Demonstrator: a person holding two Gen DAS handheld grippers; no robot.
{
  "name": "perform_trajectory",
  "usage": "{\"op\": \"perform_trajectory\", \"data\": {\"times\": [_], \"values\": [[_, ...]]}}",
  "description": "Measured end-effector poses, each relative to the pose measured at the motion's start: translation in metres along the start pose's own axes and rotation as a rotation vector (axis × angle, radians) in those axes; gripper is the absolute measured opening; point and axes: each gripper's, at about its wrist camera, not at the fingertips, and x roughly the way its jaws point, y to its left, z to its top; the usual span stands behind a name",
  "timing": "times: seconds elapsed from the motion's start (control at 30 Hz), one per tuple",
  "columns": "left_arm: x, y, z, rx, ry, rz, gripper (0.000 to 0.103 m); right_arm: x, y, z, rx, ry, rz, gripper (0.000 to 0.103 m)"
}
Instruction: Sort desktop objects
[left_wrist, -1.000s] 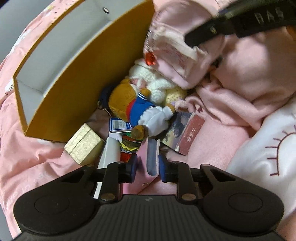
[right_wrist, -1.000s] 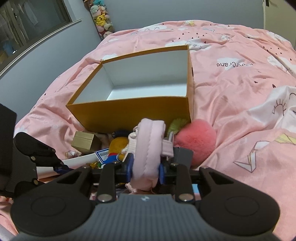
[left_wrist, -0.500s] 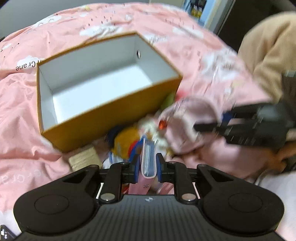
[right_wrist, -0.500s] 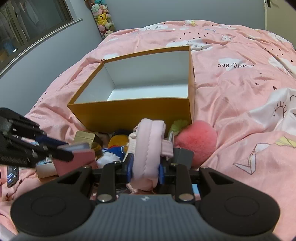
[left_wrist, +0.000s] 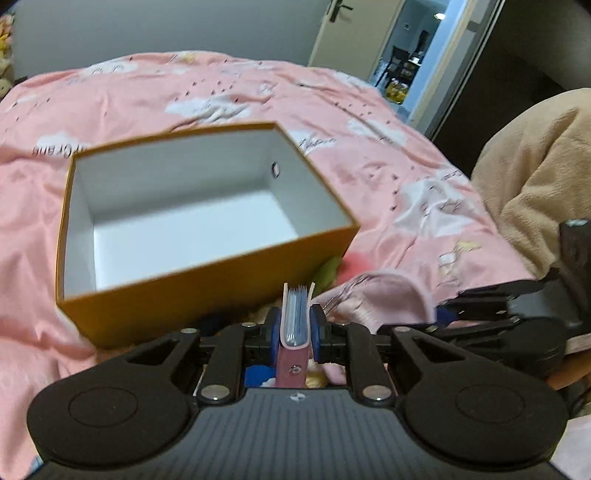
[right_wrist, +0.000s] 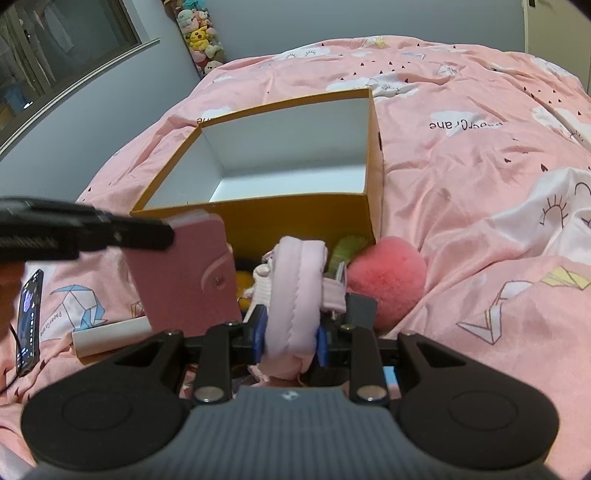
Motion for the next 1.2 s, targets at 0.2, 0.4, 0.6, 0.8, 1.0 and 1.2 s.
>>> {"op": "perform_trajectory", "data": {"times": [0.2,0.4,0.6,0.8,1.0,1.2], "values": [[-0.005,0.006,-0.012,-0.004,-0.011,0.009,0.019,0.004,0.0,-0.002,-0.004,0.006,0.013,0.031],[-0.009,0.005,-0.01,0.016,0.022,0.022,0.02,0.007,0.005,0.005,-0.049,0.02,0.005,0.031],[-0.008,0.007,-0.009,0.037,0.091,0.0,0.021,0.01,0.01,0.017,-0.087,0.054,0.003,0.036],[-0.002,0.0,-0.011,0.086,0.153,0.004,0.021,0.011,0.007,0.026,-0.073,0.108,0.042,0.046],[0.01,-0.008,-0.002,0.146,0.19,0.019,0.023,0.01,0.004,0.037,-0.04,0.119,0.066,0.05],[0.017,-0.005,-0.002,0.119,0.2,0.006,0.02,0.01,0.003,0.041,-0.02,0.112,0.064,0.032]]}}
